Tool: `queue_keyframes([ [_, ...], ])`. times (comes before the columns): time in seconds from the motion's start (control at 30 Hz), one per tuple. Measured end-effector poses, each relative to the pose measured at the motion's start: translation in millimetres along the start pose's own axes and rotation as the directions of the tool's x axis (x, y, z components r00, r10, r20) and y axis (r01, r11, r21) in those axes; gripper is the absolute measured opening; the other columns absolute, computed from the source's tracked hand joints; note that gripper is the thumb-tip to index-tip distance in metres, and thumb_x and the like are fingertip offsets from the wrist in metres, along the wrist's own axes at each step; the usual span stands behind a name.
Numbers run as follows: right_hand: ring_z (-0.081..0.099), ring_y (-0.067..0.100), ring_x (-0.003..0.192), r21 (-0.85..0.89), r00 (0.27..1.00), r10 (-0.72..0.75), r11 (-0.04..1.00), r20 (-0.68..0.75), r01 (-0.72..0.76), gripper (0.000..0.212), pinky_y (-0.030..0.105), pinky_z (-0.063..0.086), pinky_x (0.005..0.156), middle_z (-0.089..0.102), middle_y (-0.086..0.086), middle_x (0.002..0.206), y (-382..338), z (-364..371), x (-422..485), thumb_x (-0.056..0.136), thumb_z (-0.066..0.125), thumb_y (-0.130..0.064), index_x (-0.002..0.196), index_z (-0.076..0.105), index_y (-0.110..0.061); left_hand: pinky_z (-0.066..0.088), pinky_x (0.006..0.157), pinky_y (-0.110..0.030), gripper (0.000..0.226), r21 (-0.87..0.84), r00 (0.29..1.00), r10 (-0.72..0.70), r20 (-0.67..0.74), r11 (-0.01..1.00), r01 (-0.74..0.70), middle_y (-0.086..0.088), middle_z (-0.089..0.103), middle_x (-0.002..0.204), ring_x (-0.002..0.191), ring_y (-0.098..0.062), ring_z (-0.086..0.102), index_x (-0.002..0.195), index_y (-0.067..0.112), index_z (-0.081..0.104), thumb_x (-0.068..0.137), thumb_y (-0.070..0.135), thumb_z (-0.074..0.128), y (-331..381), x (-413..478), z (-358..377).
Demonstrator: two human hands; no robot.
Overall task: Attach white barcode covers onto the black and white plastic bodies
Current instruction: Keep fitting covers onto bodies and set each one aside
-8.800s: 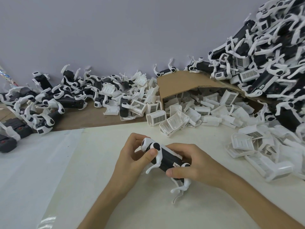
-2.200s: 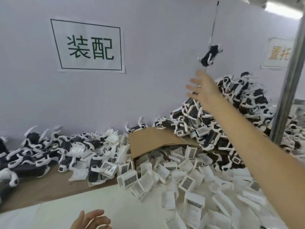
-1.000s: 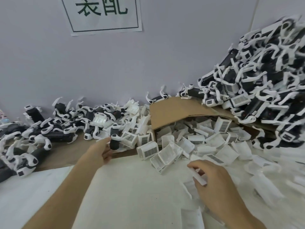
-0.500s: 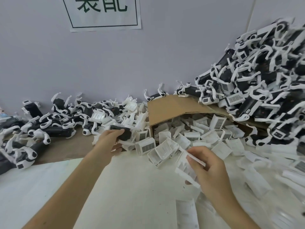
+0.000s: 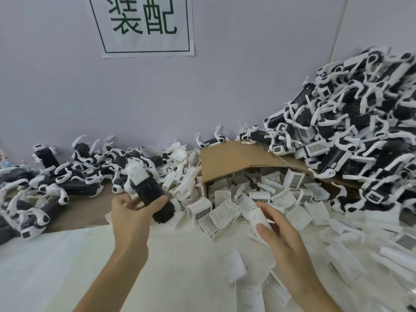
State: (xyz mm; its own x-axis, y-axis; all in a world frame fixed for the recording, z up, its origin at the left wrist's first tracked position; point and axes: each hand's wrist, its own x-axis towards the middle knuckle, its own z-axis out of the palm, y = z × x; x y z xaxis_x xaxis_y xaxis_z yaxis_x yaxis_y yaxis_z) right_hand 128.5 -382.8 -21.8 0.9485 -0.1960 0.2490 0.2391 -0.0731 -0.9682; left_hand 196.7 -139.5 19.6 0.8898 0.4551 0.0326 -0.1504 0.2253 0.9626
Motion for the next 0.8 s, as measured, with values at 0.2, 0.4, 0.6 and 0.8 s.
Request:
queue_keyframes([
  [0.2, 0.055, -0.014, 0.117, -0.175, 0.989, -0.104, 0.977, 0.102, 0.121, 0.046, 0.008, 0.044, 0.092, 0.061, -0.040, 0.117, -7.6, 2.7, -5.5, 0.087, 0.073, -0.020, 0.127, 0.059, -0.037, 0.059, 0.060, -0.029, 0.040, -0.195, 0.686, -0.402, 0.607, 0.761, 0.618, -0.009, 0.075, 0.108, 0.074, -0.019, 0.073, 0.103, 0.005, 0.079, 0.065, 0.017, 0.075, -11.6, -64.6, -33.3],
  [0.4, 0.053, -0.004, 0.108, -0.440, 0.941, -0.303, 0.831, 0.153, 0.340, 0.057, 0.009, 0.042, 0.082, 0.057, -0.034, 0.119, -12.6, 13.3, -19.4, 0.078, 0.061, -0.056, 0.133, 0.051, -0.048, 0.060, 0.061, -0.039, 0.054, -0.255, 0.733, -0.390, 0.558, 0.760, 0.598, -0.015, 0.072, 0.095, 0.088, -0.030, 0.075, 0.104, 0.006, 0.075, 0.053, -0.007, 0.080, -25.2, -89.2, -33.3],
  [0.6, 0.057, -0.001, 0.115, -0.457, 0.839, -0.495, 0.707, 0.225, 0.540, 0.061, 0.010, 0.047, 0.091, 0.055, -0.028, 0.128, -15.6, 22.5, -31.6, 0.082, 0.073, -0.020, 0.140, 0.055, -0.028, 0.055, 0.090, -0.052, 0.064, -0.223, 0.612, -0.442, 0.656, 0.661, 0.717, -0.025, 0.066, 0.121, 0.114, -0.039, 0.067, 0.136, 0.006, 0.058, 0.087, 0.047, 0.056, -24.7, -92.8, -30.2],
  [0.8, 0.057, 0.000, 0.112, -0.448, 0.750, -0.583, 0.606, 0.311, 0.657, 0.071, 0.008, 0.043, 0.084, 0.060, -0.017, 0.126, -12.1, 26.3, -33.4, 0.070, 0.084, 0.010, 0.128, 0.065, -0.026, 0.033, 0.101, -0.046, 0.037, -0.300, 0.567, -0.336, 0.752, 0.591, 0.749, -0.021, 0.055, 0.120, 0.112, -0.037, 0.047, 0.098, 0.015, 0.061, 0.082, 0.047, 0.072, -26.2, -102.2, -34.3],
])
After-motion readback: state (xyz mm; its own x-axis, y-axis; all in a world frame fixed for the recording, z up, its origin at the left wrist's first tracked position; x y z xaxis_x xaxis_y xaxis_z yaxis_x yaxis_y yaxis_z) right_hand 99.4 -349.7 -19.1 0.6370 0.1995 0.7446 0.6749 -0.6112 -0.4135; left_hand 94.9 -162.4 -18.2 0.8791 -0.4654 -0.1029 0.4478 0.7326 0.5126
